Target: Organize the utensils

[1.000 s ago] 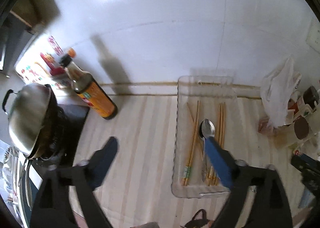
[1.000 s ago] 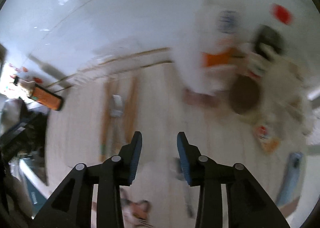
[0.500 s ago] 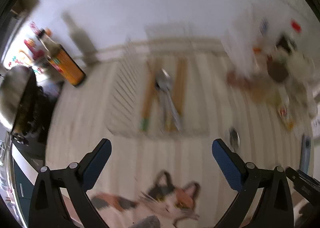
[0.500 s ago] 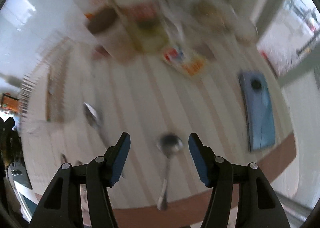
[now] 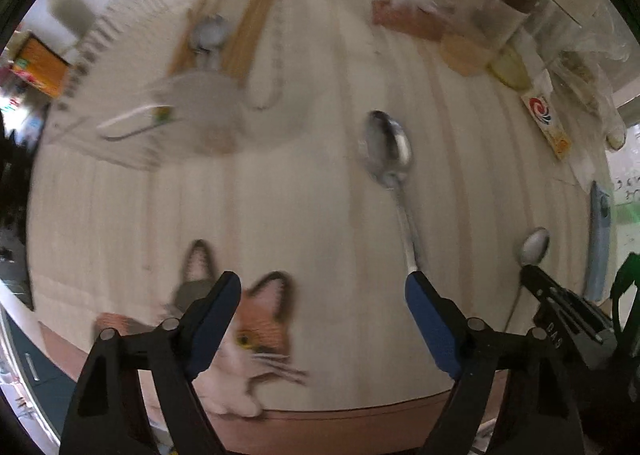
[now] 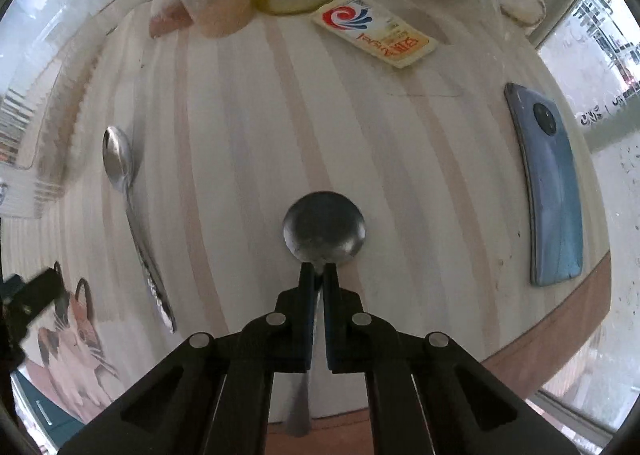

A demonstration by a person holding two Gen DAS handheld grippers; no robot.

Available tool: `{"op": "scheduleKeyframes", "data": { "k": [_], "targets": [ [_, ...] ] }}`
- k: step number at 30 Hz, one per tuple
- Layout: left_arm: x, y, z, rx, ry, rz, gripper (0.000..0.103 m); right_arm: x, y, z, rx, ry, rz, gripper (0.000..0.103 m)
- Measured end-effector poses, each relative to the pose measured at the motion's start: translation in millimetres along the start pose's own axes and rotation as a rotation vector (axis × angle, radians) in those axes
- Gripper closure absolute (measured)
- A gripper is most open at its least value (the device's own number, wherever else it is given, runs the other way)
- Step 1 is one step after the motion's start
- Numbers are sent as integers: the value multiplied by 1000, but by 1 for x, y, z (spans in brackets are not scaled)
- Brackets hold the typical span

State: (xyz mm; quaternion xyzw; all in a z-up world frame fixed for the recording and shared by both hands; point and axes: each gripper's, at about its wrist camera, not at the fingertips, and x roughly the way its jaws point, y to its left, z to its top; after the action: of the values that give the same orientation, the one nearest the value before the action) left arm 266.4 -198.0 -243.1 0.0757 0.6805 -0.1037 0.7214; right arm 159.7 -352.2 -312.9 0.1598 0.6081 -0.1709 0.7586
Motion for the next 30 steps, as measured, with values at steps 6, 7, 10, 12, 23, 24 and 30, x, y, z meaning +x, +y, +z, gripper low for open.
{"op": "scheduleKeyframes", "data": {
  "k": [6, 7, 10, 12, 23, 24, 30],
  "targets": [
    [31, -39, 27, 5, 78, -35, 34, -3, -31, 11, 38, -13, 6, 100],
    [37, -44, 32, -1, 96, -41, 38, -4, -36, 12, 45, -12, 5, 100],
    [52, -54, 43, -5, 133, -32, 65, -3, -53, 13, 65, -2, 17, 100],
    [51, -63, 48, 23, 113, -4, 77, -4, -58, 12, 70, 4, 29, 100],
    [43, -55, 4, 125, 97, 70, 98, 1, -56, 19, 61, 16, 54, 100],
    [42, -46, -3, 124, 96, 80, 98, 2, -52, 14, 60, 25, 66, 101],
    [39, 8, -25, 35, 118, 102, 98, 2, -2, -17, -37, 70, 127, 101]
  ]
}}
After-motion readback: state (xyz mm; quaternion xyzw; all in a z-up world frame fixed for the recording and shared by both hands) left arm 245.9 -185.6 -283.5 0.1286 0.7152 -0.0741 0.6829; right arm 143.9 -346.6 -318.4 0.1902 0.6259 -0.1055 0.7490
